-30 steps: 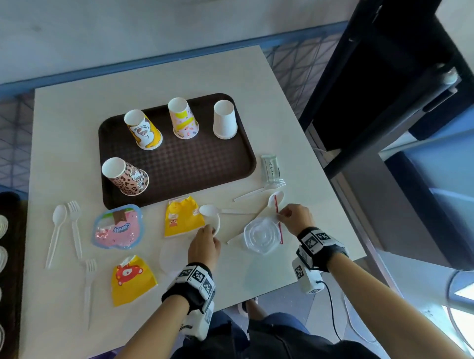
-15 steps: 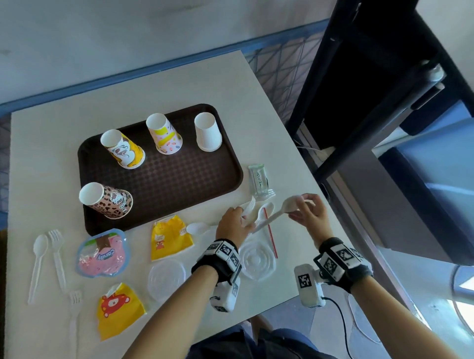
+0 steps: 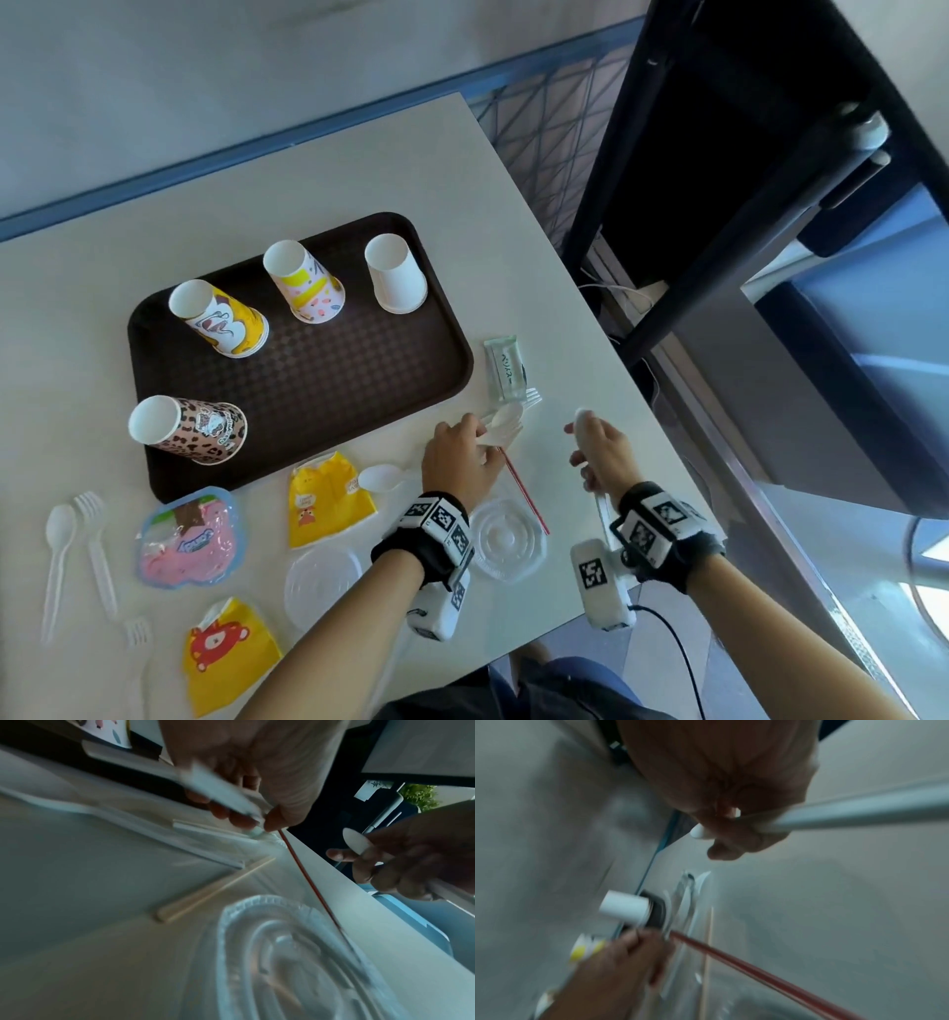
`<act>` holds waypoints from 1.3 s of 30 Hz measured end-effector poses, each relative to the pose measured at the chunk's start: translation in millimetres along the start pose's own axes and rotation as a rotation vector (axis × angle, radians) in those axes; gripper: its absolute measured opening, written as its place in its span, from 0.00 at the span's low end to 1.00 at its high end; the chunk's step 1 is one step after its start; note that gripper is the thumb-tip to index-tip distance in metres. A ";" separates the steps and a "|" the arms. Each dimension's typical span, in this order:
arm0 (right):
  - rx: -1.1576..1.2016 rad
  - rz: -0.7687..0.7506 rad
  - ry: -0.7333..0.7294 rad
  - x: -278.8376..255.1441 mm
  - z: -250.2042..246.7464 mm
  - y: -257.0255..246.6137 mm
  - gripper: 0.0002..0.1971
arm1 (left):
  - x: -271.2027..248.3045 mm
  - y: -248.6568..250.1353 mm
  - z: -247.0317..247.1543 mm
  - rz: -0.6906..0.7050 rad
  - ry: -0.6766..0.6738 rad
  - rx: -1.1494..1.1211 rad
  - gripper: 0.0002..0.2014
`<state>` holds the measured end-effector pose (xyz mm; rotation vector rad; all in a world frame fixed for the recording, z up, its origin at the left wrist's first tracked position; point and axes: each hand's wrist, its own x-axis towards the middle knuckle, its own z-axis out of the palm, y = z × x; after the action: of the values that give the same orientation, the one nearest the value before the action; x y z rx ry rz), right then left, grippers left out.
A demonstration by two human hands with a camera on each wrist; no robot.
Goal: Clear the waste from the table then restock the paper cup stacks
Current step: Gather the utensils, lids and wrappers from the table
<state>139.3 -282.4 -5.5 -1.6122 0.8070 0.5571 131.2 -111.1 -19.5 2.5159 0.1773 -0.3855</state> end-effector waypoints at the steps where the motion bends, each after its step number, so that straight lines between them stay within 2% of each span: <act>1: -0.111 -0.042 -0.016 -1.0 5.0 0.7 0.22 | 3.4 -0.1 -1.1 0.035 0.011 0.016 0.13; 4: -0.474 -0.180 -0.061 -3.9 15.0 6.6 0.34 | 16.9 -1.8 -0.7 0.084 -0.017 0.043 0.12; 6: -0.576 -0.233 -0.048 -5.4 18.7 11.5 0.31 | 26.1 -3.0 0.3 0.098 -0.066 0.105 0.13; 10: -0.799 -0.297 -0.047 -5.1 28.4 21.8 0.19 | 35.6 -5.6 0.1 0.119 -0.135 0.219 0.15; 13: -0.930 -0.278 -0.065 -3.2 39.1 22.7 0.19 | 35.1 -8.1 -0.7 0.100 -0.124 0.248 0.14; 15: -0.930 -0.283 -0.047 -2.8 44.1 20.2 0.15 | 32.4 -10.8 -3.0 0.089 -0.114 0.232 0.14; 17: -0.924 -0.278 -0.025 -1.4 46.2 19.8 0.16 | 28.6 -15.6 -6.1 0.078 -0.123 0.206 0.15; 22: -0.930 -0.261 -0.007 0.0 45.6 17.9 0.11 | 13.0 -30.5 -14.0 0.078 -0.158 0.211 0.17; 25: -0.919 -0.263 -0.027 -2.0 45.0 15.8 0.12 | -0.8 -37.3 -19.3 0.041 -0.106 0.189 0.14; 29: -0.842 -0.317 0.020 -7.8 39.7 12.5 0.11 | -19.8 -47.8 -31.5 -0.131 0.062 0.111 0.13; 33: -0.711 -0.293 0.068 -5.9 35.7 1.0 0.10 | -32.0 -63.4 -36.2 -0.351 0.170 -0.139 0.14; 36: -0.688 -0.245 0.045 -1.6 41.7 -6.6 0.15 | -39.4 -66.3 -32.2 -0.417 0.146 -0.167 0.16; 39: -0.776 -0.218 0.017 -1.0 54.5 -7.4 0.16 | -41.3 -63.5 -26.9 -0.506 0.068 -0.099 0.19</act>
<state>148.4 -228.4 -10.7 -2.3787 0.4245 0.7498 85.0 -45.4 -19.0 2.3639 0.8467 -0.4735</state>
